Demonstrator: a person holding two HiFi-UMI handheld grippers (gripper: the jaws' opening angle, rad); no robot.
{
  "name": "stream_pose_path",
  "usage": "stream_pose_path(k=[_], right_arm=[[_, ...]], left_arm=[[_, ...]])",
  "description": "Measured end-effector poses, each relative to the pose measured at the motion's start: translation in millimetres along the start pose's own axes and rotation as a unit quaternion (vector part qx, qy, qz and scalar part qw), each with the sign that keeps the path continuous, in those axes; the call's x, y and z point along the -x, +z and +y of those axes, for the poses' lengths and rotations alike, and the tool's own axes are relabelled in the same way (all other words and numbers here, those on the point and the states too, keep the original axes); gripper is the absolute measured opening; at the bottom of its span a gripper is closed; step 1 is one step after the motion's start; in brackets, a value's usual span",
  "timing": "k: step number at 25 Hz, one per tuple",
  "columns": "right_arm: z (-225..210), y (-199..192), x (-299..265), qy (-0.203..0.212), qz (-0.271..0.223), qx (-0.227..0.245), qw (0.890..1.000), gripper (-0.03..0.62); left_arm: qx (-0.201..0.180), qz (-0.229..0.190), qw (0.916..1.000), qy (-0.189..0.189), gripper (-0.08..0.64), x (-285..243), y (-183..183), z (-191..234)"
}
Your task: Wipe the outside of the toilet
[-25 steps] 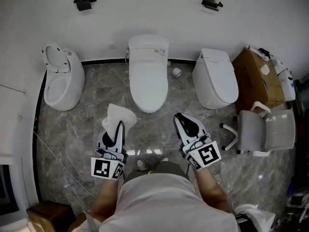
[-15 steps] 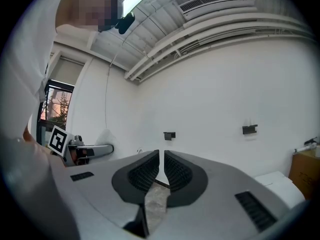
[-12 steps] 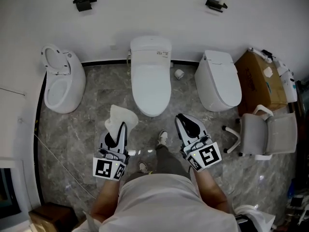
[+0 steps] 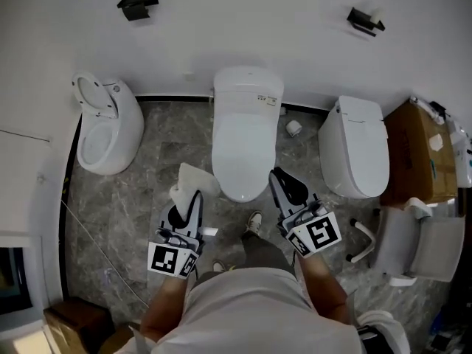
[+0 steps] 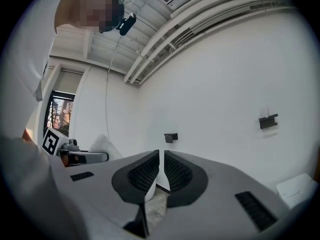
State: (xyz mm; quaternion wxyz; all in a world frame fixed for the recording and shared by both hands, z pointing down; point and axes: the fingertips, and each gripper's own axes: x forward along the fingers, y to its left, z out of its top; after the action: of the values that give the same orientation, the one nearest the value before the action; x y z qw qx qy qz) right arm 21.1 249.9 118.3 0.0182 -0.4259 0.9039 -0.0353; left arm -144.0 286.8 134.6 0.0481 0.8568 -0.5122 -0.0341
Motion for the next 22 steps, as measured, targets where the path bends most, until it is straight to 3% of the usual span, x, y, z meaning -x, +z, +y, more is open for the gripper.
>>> stream_pose_path(k=[10, 16, 22], right_arm=[[-109.1, 7.6, -61.6, 0.048, 0.002, -0.018, 0.999, 0.054], [-131.2, 6.0, -92.5, 0.062, 0.003, -0.028, 0.998, 0.054], [-134.2, -2.1, -125.5, 0.059, 0.026, -0.021, 0.998, 0.054]], left_arm=[[-0.008, -0.011, 0.9994, 0.032, 0.055, -128.0, 20.7, 1.0], [-0.013, -0.009, 0.9993, 0.035, 0.054, -162.9, 25.1, 10.6], [0.003, -0.008, 0.9994, 0.033, 0.054, -189.3, 16.4, 48.2]])
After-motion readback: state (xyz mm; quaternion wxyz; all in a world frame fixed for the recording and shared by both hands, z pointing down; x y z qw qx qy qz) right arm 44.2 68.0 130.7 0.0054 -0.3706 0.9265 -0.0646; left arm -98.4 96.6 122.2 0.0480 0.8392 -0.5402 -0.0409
